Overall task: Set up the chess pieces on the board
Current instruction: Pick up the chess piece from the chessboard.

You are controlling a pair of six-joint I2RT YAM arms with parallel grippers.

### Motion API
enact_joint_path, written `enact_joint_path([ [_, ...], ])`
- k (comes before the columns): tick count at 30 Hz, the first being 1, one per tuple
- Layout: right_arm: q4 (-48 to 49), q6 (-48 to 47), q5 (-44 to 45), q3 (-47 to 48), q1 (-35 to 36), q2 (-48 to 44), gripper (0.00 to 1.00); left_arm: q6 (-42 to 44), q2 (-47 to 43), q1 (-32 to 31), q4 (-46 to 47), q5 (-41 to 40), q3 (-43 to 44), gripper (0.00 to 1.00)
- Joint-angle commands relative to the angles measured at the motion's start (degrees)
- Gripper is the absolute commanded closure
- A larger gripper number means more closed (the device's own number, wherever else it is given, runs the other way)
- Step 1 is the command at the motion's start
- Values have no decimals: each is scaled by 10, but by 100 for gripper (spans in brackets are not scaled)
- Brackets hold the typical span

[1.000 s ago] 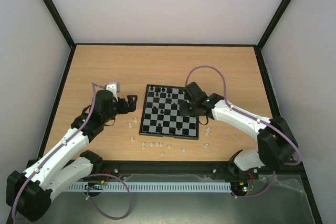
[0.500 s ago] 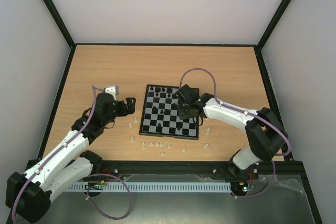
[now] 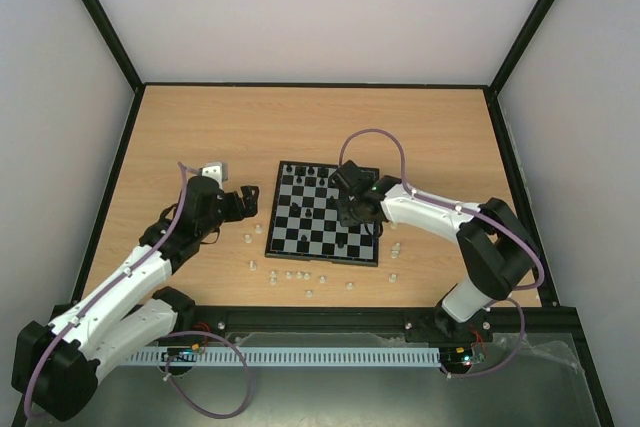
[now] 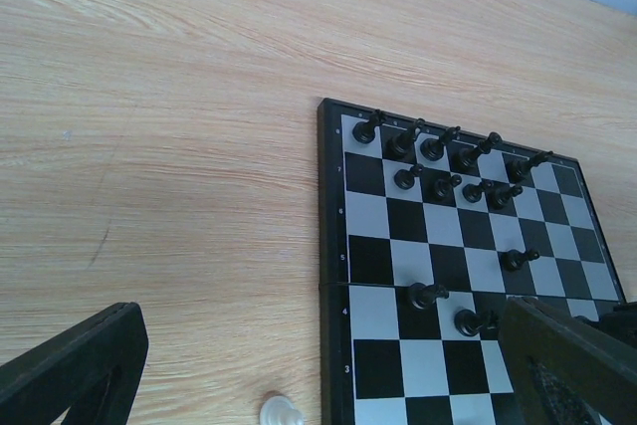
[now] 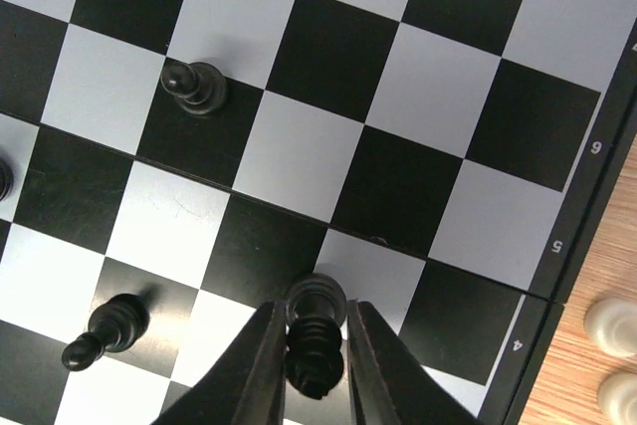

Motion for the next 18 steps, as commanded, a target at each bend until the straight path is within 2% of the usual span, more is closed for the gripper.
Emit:
enact_joint_path([
  [1,-23,-6,13,19,2,11,84,4,5,-3,7,-10,-9,1],
  [4,-25,-6,15,22,2,5,90,2,10,-3,8,-10,-9,0],
  [9,-49,-17,36,56,2,-2,90,-1,26,-6,8,-14,-4,1],
  [18,-110,-58,56,225,-16,60,90,-9,27,-9,18,-41,-9,1],
])
